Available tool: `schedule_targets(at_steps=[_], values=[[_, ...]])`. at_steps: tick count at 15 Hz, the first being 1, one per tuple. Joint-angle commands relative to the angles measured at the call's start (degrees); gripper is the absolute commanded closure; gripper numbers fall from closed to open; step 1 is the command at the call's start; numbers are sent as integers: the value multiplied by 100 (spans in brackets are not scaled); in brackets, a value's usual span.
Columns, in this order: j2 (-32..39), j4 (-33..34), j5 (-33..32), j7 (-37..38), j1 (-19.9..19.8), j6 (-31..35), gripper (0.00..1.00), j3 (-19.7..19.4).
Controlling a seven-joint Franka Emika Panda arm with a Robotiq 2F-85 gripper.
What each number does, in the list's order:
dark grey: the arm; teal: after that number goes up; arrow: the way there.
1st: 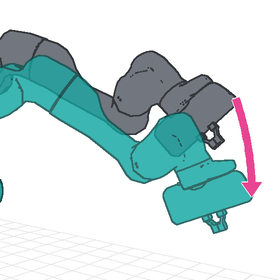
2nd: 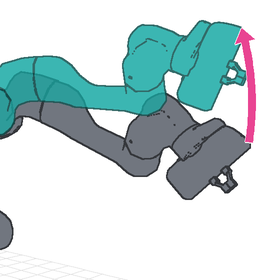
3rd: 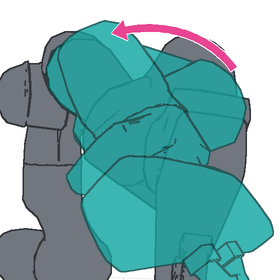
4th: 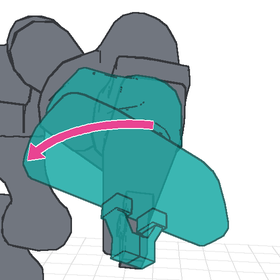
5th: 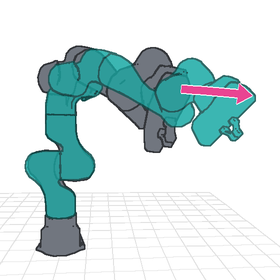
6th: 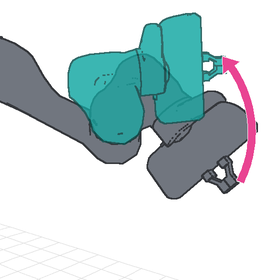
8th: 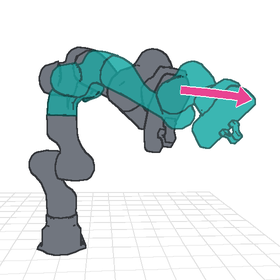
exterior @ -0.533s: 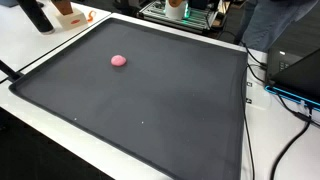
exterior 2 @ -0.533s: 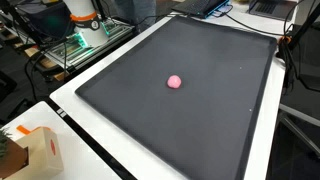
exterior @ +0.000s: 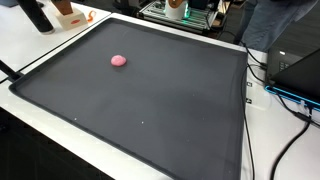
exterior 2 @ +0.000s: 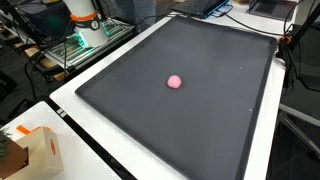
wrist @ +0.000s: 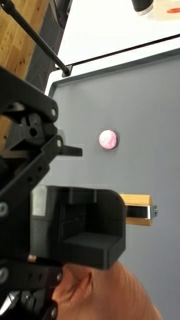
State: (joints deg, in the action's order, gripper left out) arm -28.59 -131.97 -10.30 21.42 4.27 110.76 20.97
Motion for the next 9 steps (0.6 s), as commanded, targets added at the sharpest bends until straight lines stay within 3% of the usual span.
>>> schedule_targets(at_steps=[1,4,8,9], values=[[29,-2,-40,39,158,9,51,-124],[19,-11,-24,33,189,31,73,-147],[56,21,-54,46,175,-22,76,-161],[69,20,-54,46,176,-21,51,-166]])
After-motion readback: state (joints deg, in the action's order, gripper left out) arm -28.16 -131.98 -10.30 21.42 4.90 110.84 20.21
